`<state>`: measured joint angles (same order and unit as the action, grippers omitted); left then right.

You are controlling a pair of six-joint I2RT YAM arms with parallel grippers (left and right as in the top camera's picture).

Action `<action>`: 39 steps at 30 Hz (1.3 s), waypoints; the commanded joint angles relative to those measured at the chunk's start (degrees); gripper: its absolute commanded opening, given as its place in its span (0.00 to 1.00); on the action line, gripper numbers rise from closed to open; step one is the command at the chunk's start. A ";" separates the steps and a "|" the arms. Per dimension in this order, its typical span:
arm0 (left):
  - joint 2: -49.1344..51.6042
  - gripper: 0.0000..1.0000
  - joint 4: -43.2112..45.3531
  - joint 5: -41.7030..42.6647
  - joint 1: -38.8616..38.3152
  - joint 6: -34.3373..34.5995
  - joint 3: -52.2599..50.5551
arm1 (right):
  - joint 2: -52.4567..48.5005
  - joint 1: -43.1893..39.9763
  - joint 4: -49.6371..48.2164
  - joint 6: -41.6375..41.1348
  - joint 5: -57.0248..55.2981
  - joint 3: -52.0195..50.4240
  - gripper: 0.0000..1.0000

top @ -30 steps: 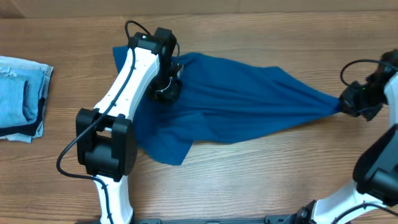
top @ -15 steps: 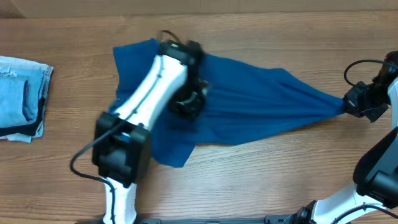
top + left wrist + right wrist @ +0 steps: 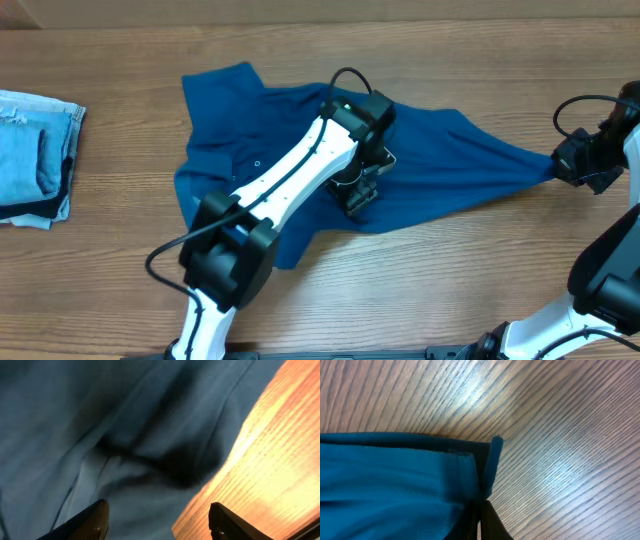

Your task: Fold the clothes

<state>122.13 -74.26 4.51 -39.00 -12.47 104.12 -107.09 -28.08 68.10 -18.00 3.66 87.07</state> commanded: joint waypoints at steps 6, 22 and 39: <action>7.15 0.46 -6.91 6.32 -0.94 0.48 -0.66 | 0.66 -0.28 -0.42 -0.28 -0.37 1.05 0.04; 6.47 0.04 -12.85 -2.32 -3.76 7.98 -0.57 | 0.66 -0.28 -0.57 -0.26 -0.37 1.05 0.04; -39.67 0.39 -0.79 -6.58 20.57 43.41 -31.67 | 0.66 -0.28 -0.74 -0.28 0.50 1.05 0.05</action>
<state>80.82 -78.74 -8.23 -21.65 19.49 85.65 -107.09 -28.10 67.55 -18.02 4.51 87.07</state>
